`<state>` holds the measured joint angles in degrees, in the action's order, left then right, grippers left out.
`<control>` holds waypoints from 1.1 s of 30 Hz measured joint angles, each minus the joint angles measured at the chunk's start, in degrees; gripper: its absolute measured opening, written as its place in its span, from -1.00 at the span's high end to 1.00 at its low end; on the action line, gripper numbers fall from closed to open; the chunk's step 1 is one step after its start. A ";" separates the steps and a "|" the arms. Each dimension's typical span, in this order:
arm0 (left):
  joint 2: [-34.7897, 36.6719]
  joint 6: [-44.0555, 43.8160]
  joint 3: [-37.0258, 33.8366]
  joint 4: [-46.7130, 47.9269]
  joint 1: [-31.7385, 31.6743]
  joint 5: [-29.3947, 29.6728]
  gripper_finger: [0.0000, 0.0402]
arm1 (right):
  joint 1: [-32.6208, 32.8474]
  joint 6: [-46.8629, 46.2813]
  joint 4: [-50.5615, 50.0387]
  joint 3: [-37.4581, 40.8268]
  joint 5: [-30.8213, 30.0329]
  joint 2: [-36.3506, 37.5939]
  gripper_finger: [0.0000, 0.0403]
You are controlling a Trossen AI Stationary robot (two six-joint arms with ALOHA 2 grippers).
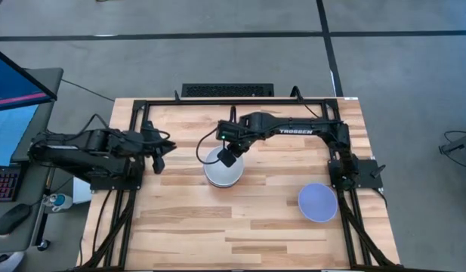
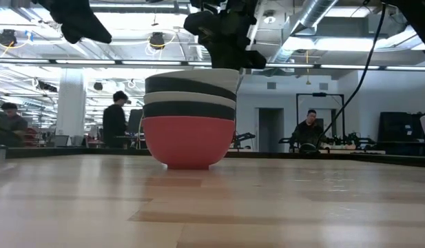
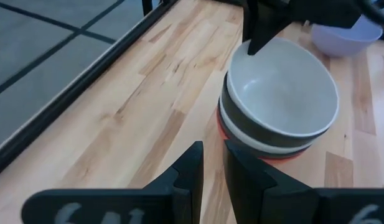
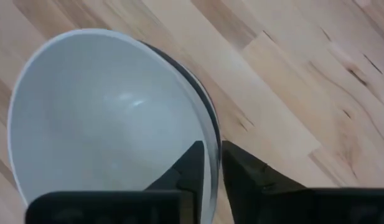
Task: Nest bowls inside each other
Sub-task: Stack the white bowl on the black bowl
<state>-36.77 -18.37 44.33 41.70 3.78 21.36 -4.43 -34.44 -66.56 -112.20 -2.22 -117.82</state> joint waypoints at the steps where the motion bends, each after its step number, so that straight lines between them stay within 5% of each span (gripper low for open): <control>1: 0.00 -0.38 -0.37 -0.09 -0.01 -0.14 0.74 | -0.20 0.10 0.26 0.00 0.18 -0.17 0.61; 17: 0.01 -1.71 -2.36 -2.61 0.01 -1.61 0.74 | -0.98 1.90 2.64 0.00 1.05 -0.79 0.92; 33: -2.18 -3.78 -2.29 -2.55 -0.01 -1.48 0.74 | -1.24 1.88 8.95 0.00 0.66 -0.79 0.55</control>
<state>-38.96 -22.15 42.04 39.15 3.77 19.88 -5.67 -32.56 -57.61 -112.20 -1.56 -118.61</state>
